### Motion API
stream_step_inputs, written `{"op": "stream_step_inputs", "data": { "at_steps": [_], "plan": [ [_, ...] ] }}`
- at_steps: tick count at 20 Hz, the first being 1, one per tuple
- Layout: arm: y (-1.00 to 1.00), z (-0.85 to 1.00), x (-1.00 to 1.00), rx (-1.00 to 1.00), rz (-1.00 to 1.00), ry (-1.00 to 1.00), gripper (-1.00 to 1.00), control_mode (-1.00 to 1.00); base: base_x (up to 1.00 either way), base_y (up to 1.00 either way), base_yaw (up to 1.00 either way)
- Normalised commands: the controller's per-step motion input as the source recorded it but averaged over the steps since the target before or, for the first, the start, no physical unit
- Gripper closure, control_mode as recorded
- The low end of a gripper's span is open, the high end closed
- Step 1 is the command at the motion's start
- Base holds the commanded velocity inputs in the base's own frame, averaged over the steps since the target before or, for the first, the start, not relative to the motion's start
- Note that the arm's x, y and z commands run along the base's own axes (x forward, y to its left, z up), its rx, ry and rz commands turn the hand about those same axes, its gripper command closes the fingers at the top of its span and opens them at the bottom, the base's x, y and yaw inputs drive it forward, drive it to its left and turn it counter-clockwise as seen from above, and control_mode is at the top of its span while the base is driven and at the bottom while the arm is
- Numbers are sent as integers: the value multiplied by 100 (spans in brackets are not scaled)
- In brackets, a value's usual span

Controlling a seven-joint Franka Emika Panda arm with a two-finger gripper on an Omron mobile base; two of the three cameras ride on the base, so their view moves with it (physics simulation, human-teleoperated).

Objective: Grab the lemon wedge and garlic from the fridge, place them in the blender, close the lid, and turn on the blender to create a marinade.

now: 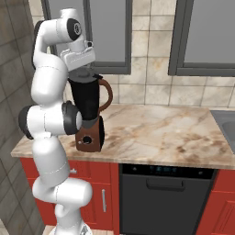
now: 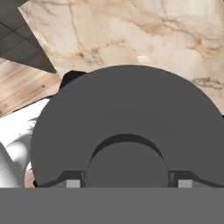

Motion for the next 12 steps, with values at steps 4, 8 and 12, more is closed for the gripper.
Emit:
{"op": "stream_step_inputs", "data": {
  "at_steps": [4, 8, 12],
  "plan": [
    [0, 0, -13, 0, 0, -5, 100, -100, 0, 0, 0],
    [4, 9, -3, -2, 4, -3, 100, -100, 0, 0, 0],
    [22, -2, 0, -7, 4, 1, 100, -100, 0, 0, 0]
  ]
}}
